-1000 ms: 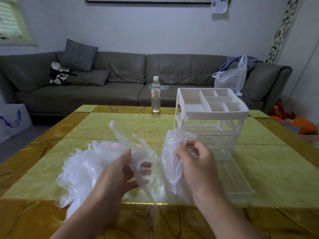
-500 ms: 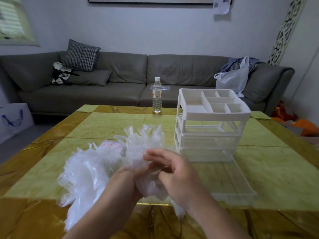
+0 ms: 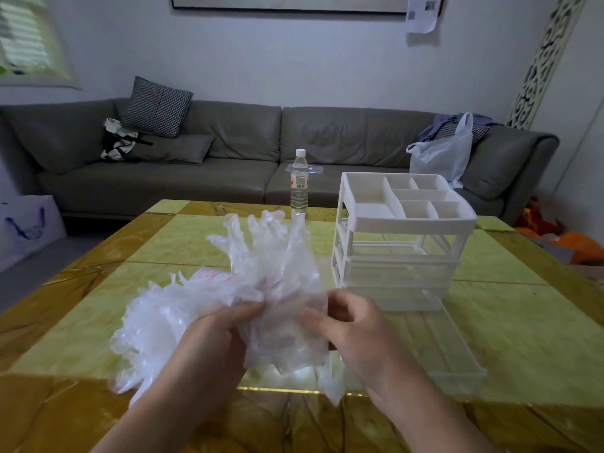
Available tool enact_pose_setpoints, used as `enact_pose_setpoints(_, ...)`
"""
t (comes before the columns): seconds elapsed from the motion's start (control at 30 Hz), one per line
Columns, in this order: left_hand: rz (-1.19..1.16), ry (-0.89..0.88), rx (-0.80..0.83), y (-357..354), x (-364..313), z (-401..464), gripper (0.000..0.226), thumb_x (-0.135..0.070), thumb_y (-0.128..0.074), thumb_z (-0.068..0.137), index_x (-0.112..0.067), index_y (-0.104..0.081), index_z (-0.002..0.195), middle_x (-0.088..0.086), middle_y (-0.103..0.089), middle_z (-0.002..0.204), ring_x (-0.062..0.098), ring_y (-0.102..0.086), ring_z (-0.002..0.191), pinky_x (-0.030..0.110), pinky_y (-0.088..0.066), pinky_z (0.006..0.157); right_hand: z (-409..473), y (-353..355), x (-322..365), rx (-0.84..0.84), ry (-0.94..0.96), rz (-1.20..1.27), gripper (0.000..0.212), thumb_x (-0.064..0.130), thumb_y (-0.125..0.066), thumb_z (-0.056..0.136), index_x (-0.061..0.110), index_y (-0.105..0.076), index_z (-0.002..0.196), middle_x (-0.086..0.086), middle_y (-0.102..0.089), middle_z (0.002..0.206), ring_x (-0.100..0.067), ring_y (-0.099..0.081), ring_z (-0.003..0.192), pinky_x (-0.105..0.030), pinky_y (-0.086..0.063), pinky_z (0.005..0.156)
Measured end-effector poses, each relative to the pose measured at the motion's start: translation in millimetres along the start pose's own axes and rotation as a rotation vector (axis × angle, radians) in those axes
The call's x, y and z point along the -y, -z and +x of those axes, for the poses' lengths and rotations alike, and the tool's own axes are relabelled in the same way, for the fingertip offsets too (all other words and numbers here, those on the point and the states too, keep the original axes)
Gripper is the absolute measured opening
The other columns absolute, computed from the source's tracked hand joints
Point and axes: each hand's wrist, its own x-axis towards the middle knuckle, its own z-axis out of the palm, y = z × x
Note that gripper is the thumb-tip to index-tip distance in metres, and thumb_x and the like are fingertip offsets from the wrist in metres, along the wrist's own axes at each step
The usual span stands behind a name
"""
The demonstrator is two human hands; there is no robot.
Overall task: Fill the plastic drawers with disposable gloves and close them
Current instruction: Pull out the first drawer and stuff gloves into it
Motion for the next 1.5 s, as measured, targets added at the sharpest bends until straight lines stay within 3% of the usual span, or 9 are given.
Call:
enact_pose_setpoints(0.17,0.148,-0.075,-0.179,8.4,-0.9,3.9,0.032,-0.003,-0.052,0.099,0.001,-0.080,0.085,0.023,-0.077,0.091,0.032,-0.078,0.076,0.036,-0.061,0.060,7.3,2.5,-4.7,-0.095,0.023,0.145,0.009,-0.001,-0.070,0.095,-0.001,-0.066,0.086,-0.007,-0.064,0.067,-0.021,-0.059,0.063,-0.028,-0.051,0.055)
enact_pose_setpoints(0.23,0.153,-0.084,-0.190,12.2,-2.9,5.7,0.027,-0.008,-0.051,0.102,0.001,-0.075,0.094,0.030,-0.074,0.109,0.045,-0.073,0.100,0.052,-0.057,0.082,10.5,4.2,-7.7,-0.122,0.029,0.152,0.011,-0.001,-0.068,0.094,0.002,-0.065,0.084,-0.003,-0.062,0.066,-0.017,-0.057,0.063,-0.027,-0.049,0.058)
enact_pose_setpoints(0.3,0.185,-0.085,-0.140,11.4,-2.8,4.3,0.024,-0.015,-0.054,0.103,0.000,-0.073,0.102,0.025,-0.076,0.103,0.044,-0.074,0.097,0.057,-0.055,0.090,12.5,4.8,-12.1,-0.125,0.041,0.098,0.013,0.001,-0.068,0.093,0.007,-0.065,0.082,-0.001,-0.060,0.066,-0.015,-0.055,0.064,-0.028,-0.047,0.064)
enact_pose_setpoints(0.57,0.572,-0.133,0.110,5.9,6.9,-8.8,0.033,0.010,-0.063,0.093,-0.016,-0.083,0.095,0.016,-0.079,0.086,0.022,-0.076,0.073,0.025,-0.057,0.060,4.0,3.0,-5.4,0.066,-0.152,0.281,0.019,0.012,-0.082,0.089,0.007,-0.076,0.106,-0.015,-0.081,0.100,-0.027,-0.078,0.082,-0.042,-0.061,0.072)
enact_pose_setpoints(0.77,0.245,-0.022,0.002,4.0,-0.1,-5.9,0.034,0.019,-0.045,0.094,0.003,-0.071,0.109,0.025,-0.077,0.100,0.032,-0.077,0.075,0.035,-0.062,0.056,12.7,10.5,-8.1,-0.193,-0.073,0.362,0.009,0.004,-0.069,0.098,0.008,-0.078,0.099,-0.013,-0.076,0.083,-0.021,-0.071,0.064,-0.030,-0.054,0.049)
enact_pose_setpoints(0.97,0.145,0.070,-0.041,4.3,-1.4,-1.6,0.023,-0.005,-0.057,0.095,0.003,-0.078,0.101,0.021,-0.078,0.100,0.033,-0.076,0.072,0.038,-0.064,0.058,16.2,13.0,-15.2,-0.237,0.095,0.186,0.009,0.028,-0.072,0.099,0.020,-0.075,0.097,-0.025,-0.073,0.104,-0.048,-0.072,0.100,-0.069,-0.058,0.086)
enact_pose_setpoints(1.07,0.265,0.052,-0.014,4.1,8.9,-3.4,0.018,-0.016,-0.070,0.091,-0.006,-0.084,0.086,0.021,-0.078,0.092,0.031,-0.077,0.072,0.034,-0.061,0.054,16.0,8.2,-16.5,-0.191,0.122,0.163,0.021,0.031,-0.073,0.098,0.011,-0.071,0.098,-0.028,-0.071,0.101,-0.052,-0.070,0.097,-0.068,-0.059,0.084)
enact_pose_setpoints(1.27,0.448,-0.184,-0.200,10.3,18.2,1.1,0.018,-0.011,-0.072,0.095,-0.006,-0.072,0.112,0.015,-0.080,0.094,0.031,-0.077,0.076,0.035,-0.058,0.059,18.3,9.7,-18.2,-0.097,-0.040,0.244,0.051,0.040,-0.080,0.089,-0.005,-0.064,0.107,-0.022,-0.065,0.094,-0.035,-0.071,0.078,-0.045,-0.061,0.061)
enact_pose_setpoints(1.5,0.356,-0.206,-0.214,2.8,13.2,0.1,0.021,-0.009,-0.046,0.109,-0.008,-0.064,0.119,0.017,-0.079,0.092,0.029,-0.073,0.064,0.037,-0.060,0.053,13.4,11.5,-11.6,-0.193,-0.023,0.300,0.034,0.023,-0.058,0.109,-0.001,-0.070,0.087,-0.019,-0.064,0.065,-0.027,-0.061,0.054,-0.036,-0.051,0.047)
